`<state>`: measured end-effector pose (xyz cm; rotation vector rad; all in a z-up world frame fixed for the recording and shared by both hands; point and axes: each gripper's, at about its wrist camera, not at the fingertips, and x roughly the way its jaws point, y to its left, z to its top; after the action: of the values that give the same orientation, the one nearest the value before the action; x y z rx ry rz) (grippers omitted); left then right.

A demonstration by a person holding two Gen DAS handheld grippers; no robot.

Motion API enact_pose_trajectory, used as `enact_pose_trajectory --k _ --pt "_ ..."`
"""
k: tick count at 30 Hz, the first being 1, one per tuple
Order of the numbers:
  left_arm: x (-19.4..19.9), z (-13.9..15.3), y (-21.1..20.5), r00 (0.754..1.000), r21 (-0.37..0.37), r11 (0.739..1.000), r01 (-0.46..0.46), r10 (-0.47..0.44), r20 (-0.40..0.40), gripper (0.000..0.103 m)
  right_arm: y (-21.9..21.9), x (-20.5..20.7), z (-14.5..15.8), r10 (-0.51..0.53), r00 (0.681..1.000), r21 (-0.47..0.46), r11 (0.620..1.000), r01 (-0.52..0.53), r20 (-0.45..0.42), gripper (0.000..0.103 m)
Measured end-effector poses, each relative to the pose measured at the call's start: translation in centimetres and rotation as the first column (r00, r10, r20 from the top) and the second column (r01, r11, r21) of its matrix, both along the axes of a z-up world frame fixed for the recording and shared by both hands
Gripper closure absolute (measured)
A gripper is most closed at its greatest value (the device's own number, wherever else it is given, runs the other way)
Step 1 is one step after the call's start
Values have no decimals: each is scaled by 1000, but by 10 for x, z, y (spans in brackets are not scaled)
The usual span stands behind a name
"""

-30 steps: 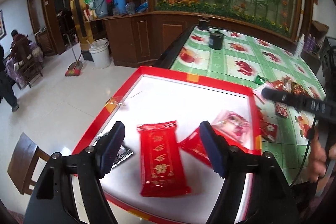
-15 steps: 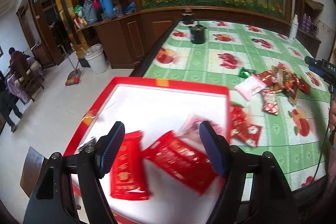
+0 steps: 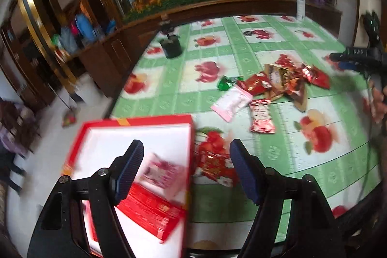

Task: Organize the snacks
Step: 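Move both tools back toward the remaining snack bags, then grasp the red bag with white flowers with the right tool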

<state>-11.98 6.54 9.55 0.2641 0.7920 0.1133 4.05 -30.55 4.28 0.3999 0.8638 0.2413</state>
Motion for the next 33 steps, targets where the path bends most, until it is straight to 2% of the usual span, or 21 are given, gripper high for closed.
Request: enact_pose_trajectory --k 2,5,8,13,16,18,21,23,25,27,31,33 --pt "0 2 4 1000 22 1000 -7 7 4 29 -4 -1 -2 -20 1000 2 1000 20 -11 47" --pt "-2 -3 12 1000 -6 1000 -7 7 -10 29 -4 -3 -3 -20 1000 16 1000 20 -18 47" --pt "-4 -17 11 998 -23 1000 15 -16 -58 29 3 -4 -3 -18 1000 -16 1000 18 -20 47" --pt "-6 -29 0 989 -135 988 78 -94 -115 29 15 -8 -2 27 1000 -12 1000 -27 3 47" --pt "-9 -24 -4 991 -103 991 87 -97 -92 29 25 -13 2 58 997 -6 998 -58 41 47" --pt "-13 -16 3 996 -73 995 69 -73 -58 29 38 -22 11 159 981 44 985 -165 114 48" --pt "-16 -7 26 1000 -111 994 11 -14 -27 29 80 -41 21 348 920 12 935 -356 178 48" --pt "-18 -6 41 999 -134 991 -27 24 -21 29 116 -52 20 480 860 19 871 -490 175 48" --pt "-23 -6 54 998 -141 988 -60 58 -14 29 161 -65 18 584 797 -15 808 -589 154 48" --pt "-29 -7 63 997 -151 985 -79 79 -10 29 213 -75 11 655 747 -93 756 -648 113 48" --pt "-44 -6 82 996 -188 978 -89 92 8 29 284 -78 -8 725 688 -129 684 -718 12 48" --pt "-51 -7 94 995 -210 973 -97 102 17 29 308 -82 -19 740 672 -164 660 -733 -27 49"
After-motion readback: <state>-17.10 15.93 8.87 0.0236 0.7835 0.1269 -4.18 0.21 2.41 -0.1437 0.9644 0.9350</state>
